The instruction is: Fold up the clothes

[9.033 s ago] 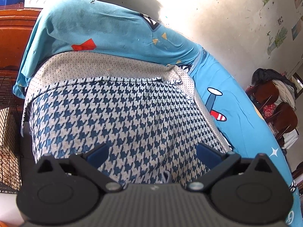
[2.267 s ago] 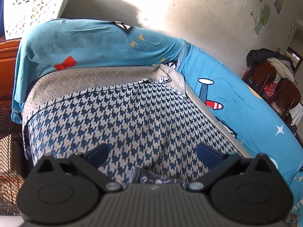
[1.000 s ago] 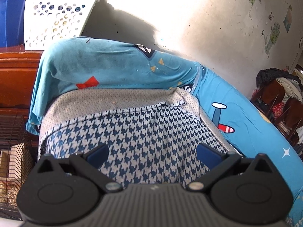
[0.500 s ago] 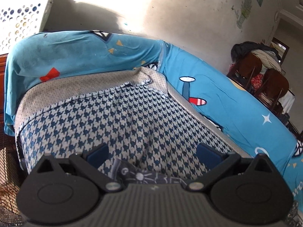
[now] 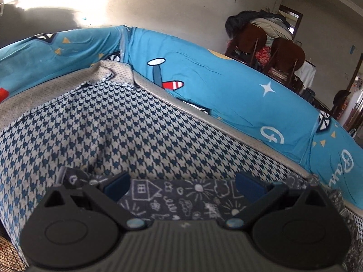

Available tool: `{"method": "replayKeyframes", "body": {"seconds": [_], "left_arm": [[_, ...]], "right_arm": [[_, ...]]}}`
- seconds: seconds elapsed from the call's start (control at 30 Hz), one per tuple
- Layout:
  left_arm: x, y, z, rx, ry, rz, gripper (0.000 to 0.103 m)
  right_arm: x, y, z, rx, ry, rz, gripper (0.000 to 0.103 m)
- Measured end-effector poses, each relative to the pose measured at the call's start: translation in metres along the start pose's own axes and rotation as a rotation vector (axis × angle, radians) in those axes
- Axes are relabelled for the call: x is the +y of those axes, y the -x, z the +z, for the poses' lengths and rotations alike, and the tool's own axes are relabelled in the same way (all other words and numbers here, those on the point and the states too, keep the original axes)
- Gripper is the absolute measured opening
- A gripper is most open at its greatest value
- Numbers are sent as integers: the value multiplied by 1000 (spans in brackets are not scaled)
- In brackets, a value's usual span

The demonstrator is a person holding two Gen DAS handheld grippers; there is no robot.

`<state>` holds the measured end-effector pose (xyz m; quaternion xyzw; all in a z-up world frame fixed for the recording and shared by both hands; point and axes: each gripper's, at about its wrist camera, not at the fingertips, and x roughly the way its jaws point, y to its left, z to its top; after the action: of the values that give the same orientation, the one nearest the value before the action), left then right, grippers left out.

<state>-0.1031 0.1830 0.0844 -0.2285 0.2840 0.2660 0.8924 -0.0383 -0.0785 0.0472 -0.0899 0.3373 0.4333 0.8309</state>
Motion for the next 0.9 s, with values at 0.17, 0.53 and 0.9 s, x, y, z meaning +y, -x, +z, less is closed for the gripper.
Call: {"method": "replayKeyframes", "body": {"seconds": [0.17, 0.53, 0.9], "left_arm": [[-42, -8, -20, 60, -108, -76, 103], [-123, -23, -72, 189, -294, -241, 103], [-167, -32, -109, 259, -441, -304, 103]], "right_arm": [[-34, 23, -7, -5, 3, -82, 67], [-111, 68, -25, 0, -164, -324, 67], [-146, 85, -49, 81, -269, -356, 67]]}}
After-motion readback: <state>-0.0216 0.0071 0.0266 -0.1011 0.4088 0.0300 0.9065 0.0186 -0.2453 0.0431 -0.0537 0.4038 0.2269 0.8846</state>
